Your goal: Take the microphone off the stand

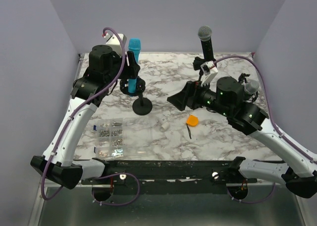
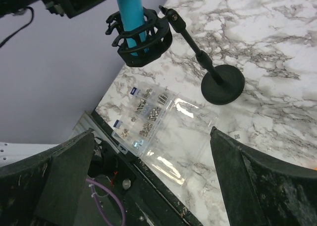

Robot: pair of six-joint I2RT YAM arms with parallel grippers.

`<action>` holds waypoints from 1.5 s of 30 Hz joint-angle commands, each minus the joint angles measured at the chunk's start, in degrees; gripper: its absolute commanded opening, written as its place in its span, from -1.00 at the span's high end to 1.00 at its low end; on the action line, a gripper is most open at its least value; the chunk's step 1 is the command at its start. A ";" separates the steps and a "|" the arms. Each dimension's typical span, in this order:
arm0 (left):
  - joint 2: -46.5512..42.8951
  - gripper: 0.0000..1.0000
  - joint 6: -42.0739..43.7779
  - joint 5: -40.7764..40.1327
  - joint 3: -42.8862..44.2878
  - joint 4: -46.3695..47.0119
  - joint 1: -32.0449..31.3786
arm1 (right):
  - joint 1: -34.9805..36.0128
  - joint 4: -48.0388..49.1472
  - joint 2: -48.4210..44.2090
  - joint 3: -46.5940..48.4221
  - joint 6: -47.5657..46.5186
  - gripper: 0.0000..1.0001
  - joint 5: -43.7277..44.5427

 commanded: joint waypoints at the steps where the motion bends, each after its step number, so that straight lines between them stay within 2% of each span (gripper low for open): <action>1: -0.34 -0.16 1.69 -4.10 -2.17 2.85 -0.51 | 0.46 -0.86 -3.30 -1.84 -1.57 -1.00 1.98; 5: 0.54 -0.11 1.54 -3.95 -2.31 2.97 -0.72 | 0.45 -1.03 -5.18 -2.90 -1.90 -1.00 3.59; 15: 1.53 0.46 2.44 -3.68 0.03 2.85 -1.74 | 0.51 -1.65 -6.55 -3.46 -2.00 -1.00 4.78; 18: 1.62 0.68 4.38 -4.59 2.90 1.89 -2.40 | 0.55 -1.63 -6.82 -3.57 -1.87 -1.00 5.20; 21: 2.38 0.72 7.17 -4.68 7.06 -0.09 -2.93 | 0.47 -1.34 -7.36 -3.95 -1.28 -1.00 6.90; 27: 3.72 0.99 9.00 -7.18 16.62 -4.72 -3.51 | 0.47 -0.08 -8.45 -5.05 -0.75 -1.00 7.05; 34: 3.84 1.00 11.98 -21.02 26.78 -8.37 -3.42 | 0.40 -0.24 -8.70 -5.55 -0.65 -1.00 7.13; 37: 6.42 1.00 9.44 -29.67 31.80 -15.66 -2.16 | 0.46 0.00 -9.02 -5.89 -0.46 -1.00 7.71; 40: 7.92 1.00 2.31 -27.42 31.79 -20.92 2.82 | 0.49 0.92 -9.46 -6.30 -0.47 -1.00 7.68; 45: 8.82 1.00 -3.63 -22.86 24.92 -21.71 12.93 | 0.49 0.08 -9.53 -5.65 -1.04 -1.00 6.71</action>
